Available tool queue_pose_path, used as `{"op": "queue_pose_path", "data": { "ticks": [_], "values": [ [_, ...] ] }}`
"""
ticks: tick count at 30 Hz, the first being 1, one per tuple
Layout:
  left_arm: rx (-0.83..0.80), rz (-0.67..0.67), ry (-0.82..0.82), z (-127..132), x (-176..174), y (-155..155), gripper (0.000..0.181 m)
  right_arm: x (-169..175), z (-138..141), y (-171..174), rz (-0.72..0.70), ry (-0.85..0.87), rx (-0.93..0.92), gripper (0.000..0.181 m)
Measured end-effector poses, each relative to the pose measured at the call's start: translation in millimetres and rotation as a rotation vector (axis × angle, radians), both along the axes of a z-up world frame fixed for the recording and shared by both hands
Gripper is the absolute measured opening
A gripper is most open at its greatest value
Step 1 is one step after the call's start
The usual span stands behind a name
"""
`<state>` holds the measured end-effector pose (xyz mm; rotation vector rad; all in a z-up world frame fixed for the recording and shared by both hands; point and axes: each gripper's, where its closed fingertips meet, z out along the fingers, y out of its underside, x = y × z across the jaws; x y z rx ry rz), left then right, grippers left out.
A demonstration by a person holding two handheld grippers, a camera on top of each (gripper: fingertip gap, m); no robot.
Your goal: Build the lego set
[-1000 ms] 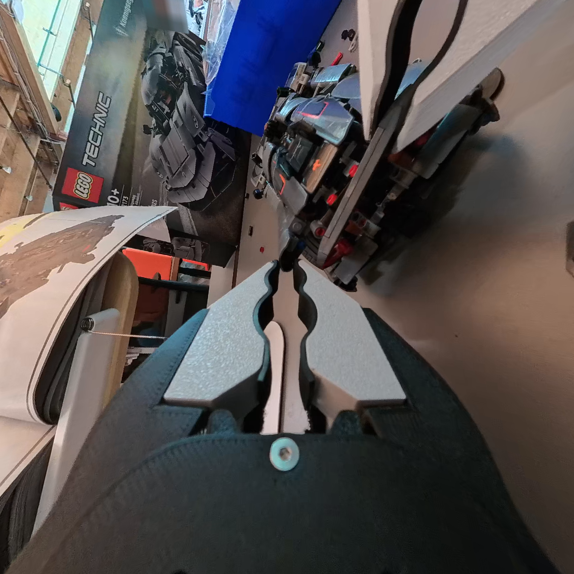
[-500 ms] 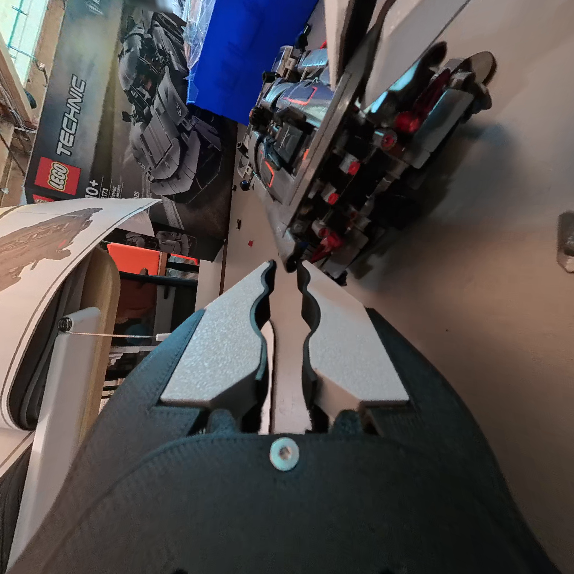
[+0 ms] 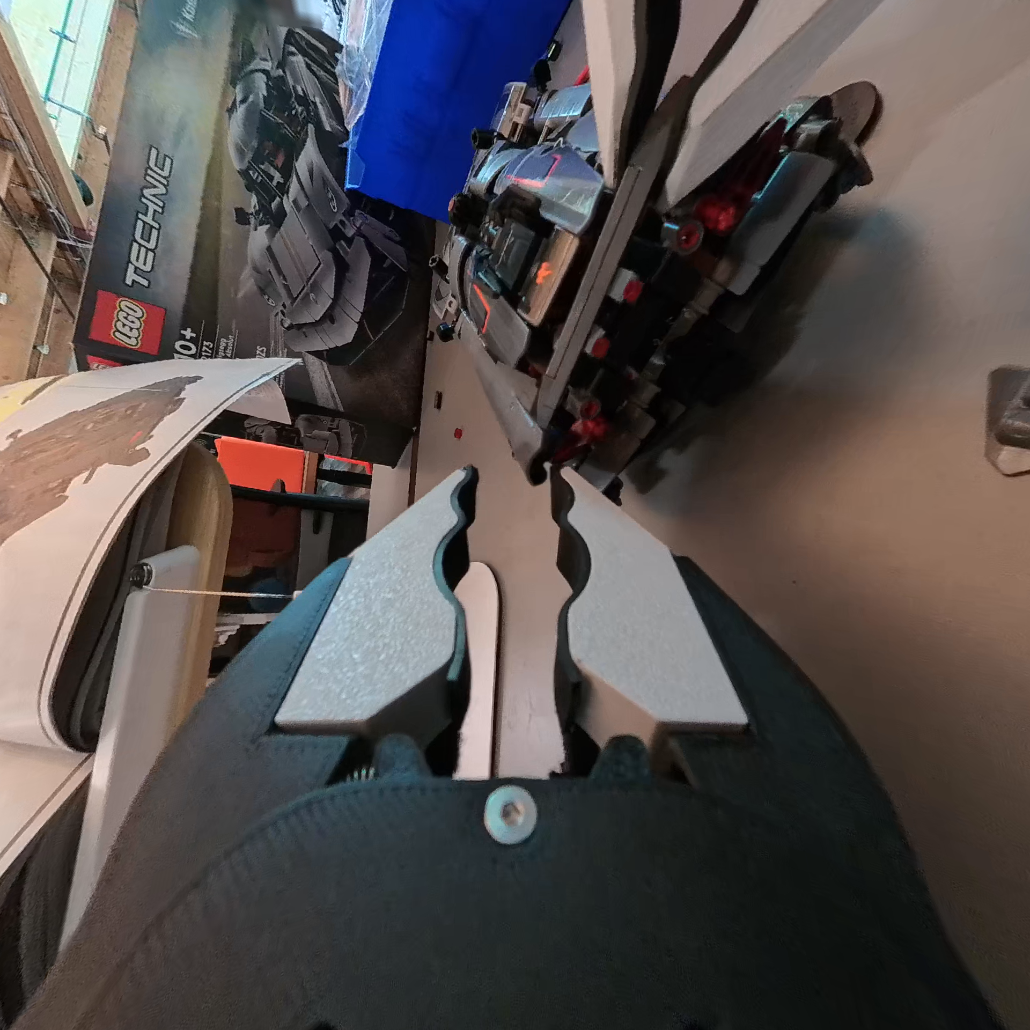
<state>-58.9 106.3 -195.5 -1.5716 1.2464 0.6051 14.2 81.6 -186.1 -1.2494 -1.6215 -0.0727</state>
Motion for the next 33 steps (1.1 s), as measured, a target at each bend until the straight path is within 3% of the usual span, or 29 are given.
{"op": "queue_pose_path", "data": {
  "ticks": [7,13,20,33],
  "values": [
    [0.017,-0.02,0.035,2,4,-3,0.035,-1,-2,1,-0.002,-0.104,0.037,0.004],
    [0.026,-0.089,0.037,1,28,-10,0.049,-3,-3,3,-0.023,-0.173,0.044,0.004],
    [0.083,-0.086,0.088,-1,35,-8,0.038,-3,-3,5,-0.035,-0.2,0.041,0.004],
    [0.087,-0.087,0.077,0,36,-7,0.041,7,5,5,-0.064,-0.238,0.005,0.004]
  ]
}}
